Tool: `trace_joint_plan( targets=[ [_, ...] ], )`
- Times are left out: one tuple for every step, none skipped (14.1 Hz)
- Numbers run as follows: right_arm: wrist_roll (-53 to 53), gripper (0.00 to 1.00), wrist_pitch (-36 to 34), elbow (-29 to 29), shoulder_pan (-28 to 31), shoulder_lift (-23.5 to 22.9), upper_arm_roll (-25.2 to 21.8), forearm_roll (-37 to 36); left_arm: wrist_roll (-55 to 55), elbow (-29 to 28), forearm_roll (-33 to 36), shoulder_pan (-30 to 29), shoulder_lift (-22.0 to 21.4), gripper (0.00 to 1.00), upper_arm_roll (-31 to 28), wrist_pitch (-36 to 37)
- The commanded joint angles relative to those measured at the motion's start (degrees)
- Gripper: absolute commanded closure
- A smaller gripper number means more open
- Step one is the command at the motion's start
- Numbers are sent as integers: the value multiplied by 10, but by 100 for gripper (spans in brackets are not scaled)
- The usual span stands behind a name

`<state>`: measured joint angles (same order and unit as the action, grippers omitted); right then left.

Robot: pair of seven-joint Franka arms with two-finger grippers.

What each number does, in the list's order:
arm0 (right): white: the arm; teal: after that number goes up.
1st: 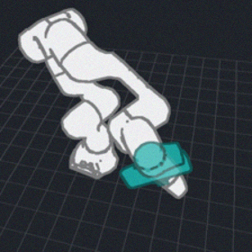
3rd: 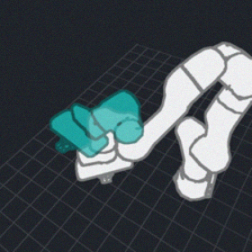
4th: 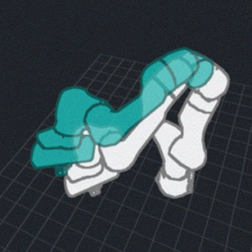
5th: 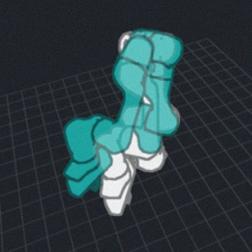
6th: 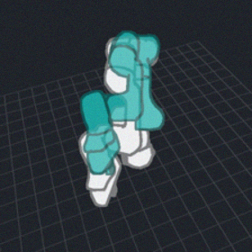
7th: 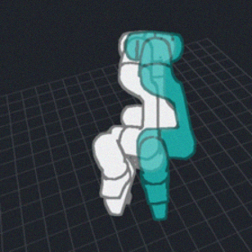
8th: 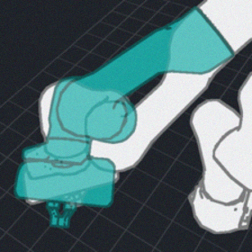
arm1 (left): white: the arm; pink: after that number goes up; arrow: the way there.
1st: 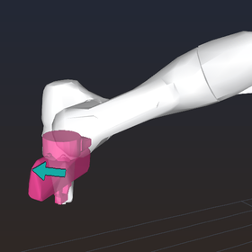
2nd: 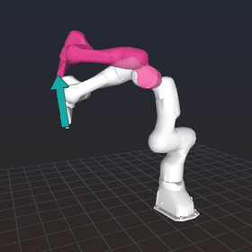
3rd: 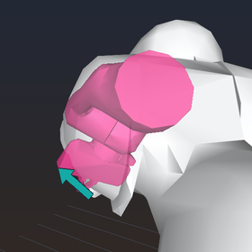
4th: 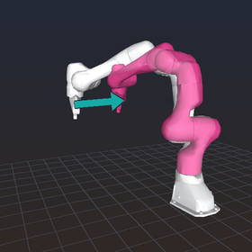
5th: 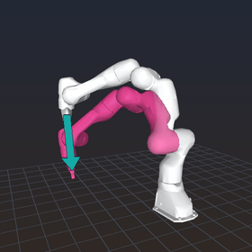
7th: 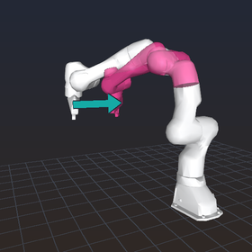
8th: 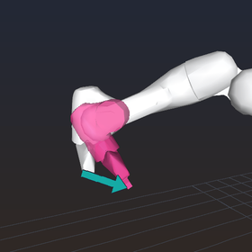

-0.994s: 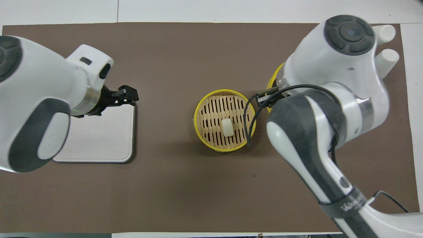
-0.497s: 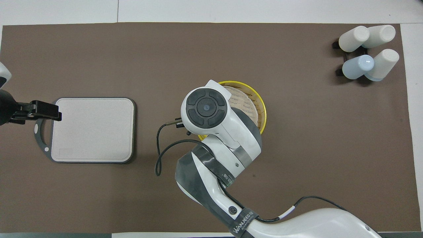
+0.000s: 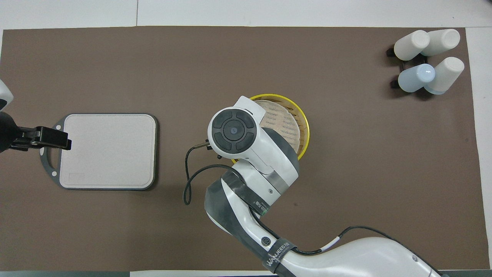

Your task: Place bun in steamer

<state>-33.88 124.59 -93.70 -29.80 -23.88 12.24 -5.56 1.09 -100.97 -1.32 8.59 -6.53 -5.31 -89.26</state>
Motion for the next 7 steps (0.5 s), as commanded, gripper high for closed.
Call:
trace_joint_plan(
  targets=[
    [-21, 100, 30, -26, -3, 13, 0, -9, 14, 15, 7, -16, 26, 0, 7, -11],
    [-22, 100, 32, -32, -3, 14, 0, -9, 14, 24, 7, -16, 35, 0, 6, -10],
    [-22, 100, 33, -32, -3, 15, 0, -9, 14, 32, 7, -16, 39, 0, 6, -8],
    [-22, 100, 37, -35, -4, 15, 0, -9, 14, 33, 8, -16, 39, 0, 6, -7],
    [-22, 99, 56, -47, -3, 16, 0, -9, 14, 34, 9, -16, 38, 0, 7, -7],
    [-22, 99, 86, -67, -3, 18, 0, -9, 14, 42, 11, -16, 36, 0, 8, -3],
    [-23, 98, 98, -74, -4, 20, 0, -9, 15, 57, 14, -16, 35, 0, 9, 5]
  ],
)
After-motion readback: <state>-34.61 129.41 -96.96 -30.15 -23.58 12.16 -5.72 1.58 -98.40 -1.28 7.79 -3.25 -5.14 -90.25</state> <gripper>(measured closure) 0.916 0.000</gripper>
